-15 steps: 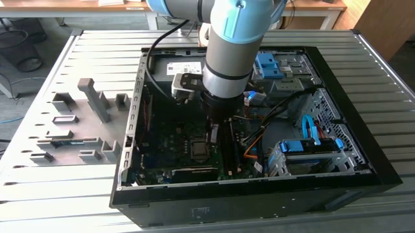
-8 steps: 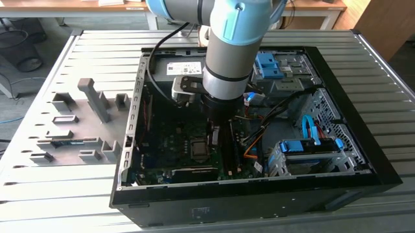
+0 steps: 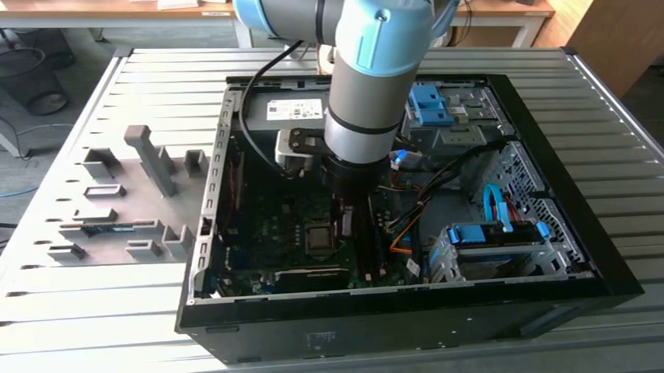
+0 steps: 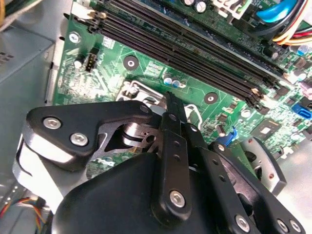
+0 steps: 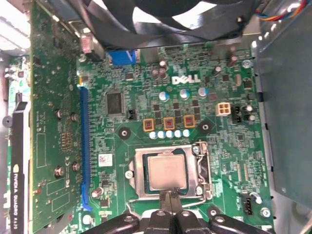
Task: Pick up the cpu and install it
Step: 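Install the first cpu locking lever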
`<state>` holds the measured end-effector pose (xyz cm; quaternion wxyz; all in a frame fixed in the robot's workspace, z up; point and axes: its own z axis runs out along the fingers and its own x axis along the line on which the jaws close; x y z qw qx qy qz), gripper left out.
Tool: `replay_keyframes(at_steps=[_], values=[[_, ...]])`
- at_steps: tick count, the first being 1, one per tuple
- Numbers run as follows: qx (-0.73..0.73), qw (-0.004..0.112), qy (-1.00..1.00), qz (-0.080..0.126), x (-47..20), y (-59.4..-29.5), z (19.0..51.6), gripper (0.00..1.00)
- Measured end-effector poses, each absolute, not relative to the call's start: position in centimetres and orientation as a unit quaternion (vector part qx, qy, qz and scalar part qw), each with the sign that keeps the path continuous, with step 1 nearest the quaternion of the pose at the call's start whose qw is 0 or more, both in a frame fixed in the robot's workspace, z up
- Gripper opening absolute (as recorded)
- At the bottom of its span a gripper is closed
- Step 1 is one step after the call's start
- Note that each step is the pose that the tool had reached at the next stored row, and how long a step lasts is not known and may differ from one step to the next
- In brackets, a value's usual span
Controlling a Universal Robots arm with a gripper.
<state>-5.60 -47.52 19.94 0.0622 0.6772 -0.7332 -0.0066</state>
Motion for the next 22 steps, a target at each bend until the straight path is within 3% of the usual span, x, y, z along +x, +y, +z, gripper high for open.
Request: replay_keyframes(at_steps=[22], values=[[0.691,0.062,-0.72,-0.005,-5.6,-50.1,19.6,0.1]])
